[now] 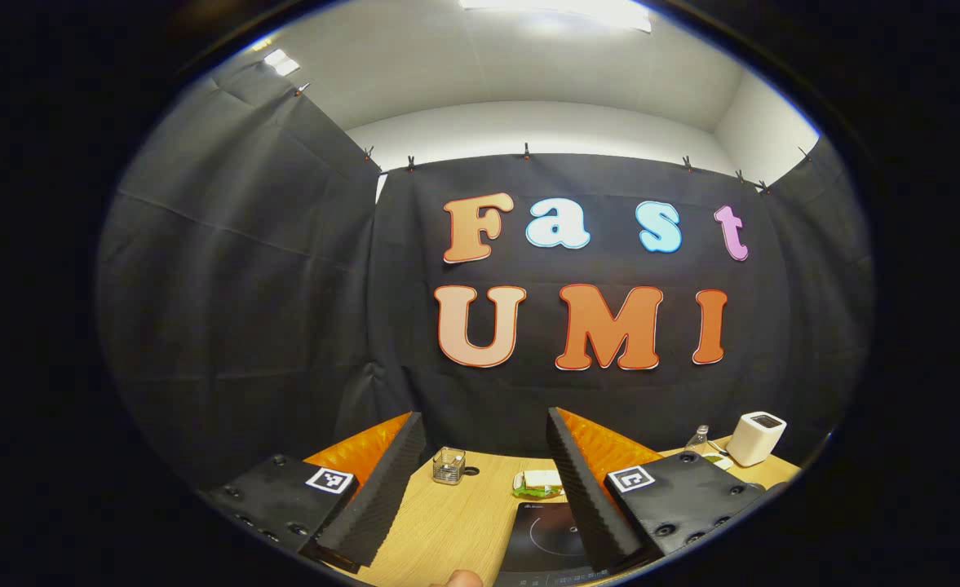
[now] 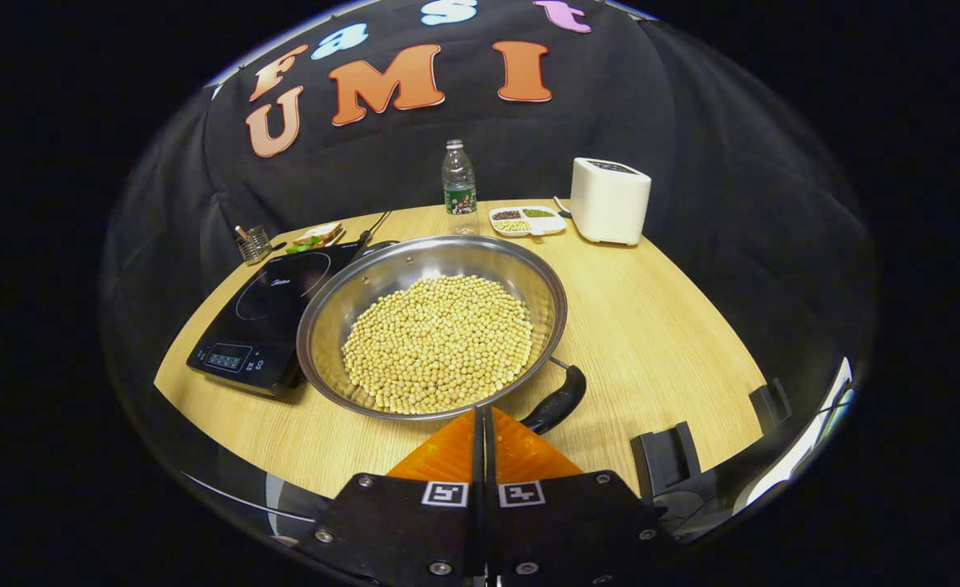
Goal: First push the handle of the pot to place it horizontally, then grasp the pot with both hands and set it on the induction cooktop.
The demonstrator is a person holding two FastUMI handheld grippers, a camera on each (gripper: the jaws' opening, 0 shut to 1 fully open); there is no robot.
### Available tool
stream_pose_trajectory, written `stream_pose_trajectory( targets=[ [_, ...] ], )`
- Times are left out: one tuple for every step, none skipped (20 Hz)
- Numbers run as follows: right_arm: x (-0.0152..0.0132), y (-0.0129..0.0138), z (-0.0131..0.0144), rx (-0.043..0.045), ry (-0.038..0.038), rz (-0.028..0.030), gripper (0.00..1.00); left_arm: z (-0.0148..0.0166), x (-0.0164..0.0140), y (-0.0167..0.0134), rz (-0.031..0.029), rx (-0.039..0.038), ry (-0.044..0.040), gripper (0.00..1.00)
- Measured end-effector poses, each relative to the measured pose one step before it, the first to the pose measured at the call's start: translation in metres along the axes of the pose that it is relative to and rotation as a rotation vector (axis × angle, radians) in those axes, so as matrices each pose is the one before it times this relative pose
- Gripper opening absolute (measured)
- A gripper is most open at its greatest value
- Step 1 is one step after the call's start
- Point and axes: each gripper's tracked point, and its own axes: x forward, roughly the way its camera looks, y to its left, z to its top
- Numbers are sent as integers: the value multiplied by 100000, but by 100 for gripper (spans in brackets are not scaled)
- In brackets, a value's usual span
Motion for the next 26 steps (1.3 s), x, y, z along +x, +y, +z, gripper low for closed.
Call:
stream_pose_trajectory(
  targets=[
    [145, -286, 104, 216, -123, -370, 0, -171, 133, -250, -89, 66, 248, 98],
    [35, -239, 4, 805, 14, -328, 0, -136, 132, -27, -87, 104, 317, 99],
    [167, -194, 88, 641, 92, -262, 0, -88, 102, -124, -179, 115, 297, 98],
    [37, -196, -56, 368, -112, -762, 0, -214, 23, -127, -239, 85, 329, 98],
    [117, -347, 53, -465, -262, -1370, 0, -167, -43, -121, -123, 83, 313, 98],
    [-18, -432, -78, -594, -398, -1344, 0, -23, 87, -39, -81, -2, 11, 98],
    [-3, -341, 70, -229, -206, -996, 0, 70, 211, 73, 165, -95, 56, 98],
    [16, -236, 41, 269, -115, -413, 0, -20, 120, 33, 117, -296, -114, 98],
    [119, -250, 117, 854, 61, -6, 0, 12, 50, -99, 100, -372, -77, 98],
    [95, -44, 31, 1196, 130, -78, 0, -83, -3, -112, -31, -316, -3, 98],
    [144, -247, 98, 931, 31, -486, 0, -21, 69, -130, -190, -79, 167, 98],
    [159, -495, 177, 263, -463, -1476, 0, -167, 77, -174, -210, 129, 180, 98],
    [159, -551, 145, -475, -728, -2070, 0, -109, 24, -64, -130, 308, 152, 97],
    [169, -488, 198, -287, -582, -1443, 0, -109, 145, -81, -22, 303, 136, 98],
    [23, 52, 122, 1352, 197, 502, 0, 78, 147, -61, -26, 77, -7, 98],
    [-111, -7, -31, 1563, 480, 670, 0, -4, 47, -201, -140, -223, 5, 98],
    [98, 27, 29, 851, 242, 381, 0, 37, 57, -177, -324, -359, 12, 98],
    [118, -16, -51, 209, 170, 159, 0, -119, 4, -291, -286, -241, 32, 99],
    [34, -63, 78, -34, 3, -55, 0, -49, 112, -116, -188, 35, 121, 98],
    [-2, -189, 92, 0, -82, -154, 0, -149, -44, -29, -72, 292, 125, 98],
    [160, -79, 121, 61, -115, -196, 0, -15, 88, -58, 38, 420, 126, 98],
    [74, -115, 24, 198, -84, -140, 0, -49, -24, -39, 18, 368, 74, 98],
    [143, -93, 166, 191, -81, -113, 0, -17, -38, -94, 37, 187, -36, 98],
    [177, -151, 90, 204, -93, -74, 0, 159, 112, -70, -13, 11, -12, 98],
    [206, -98, 148, 189, -32, -48, 0, 8, 70, -80, -3, -42, -13, 98],
    [136, -126, 60, 40, -55, -1, 0, -72, -39, 20, 49, -50, 42, 98]
  ],
)
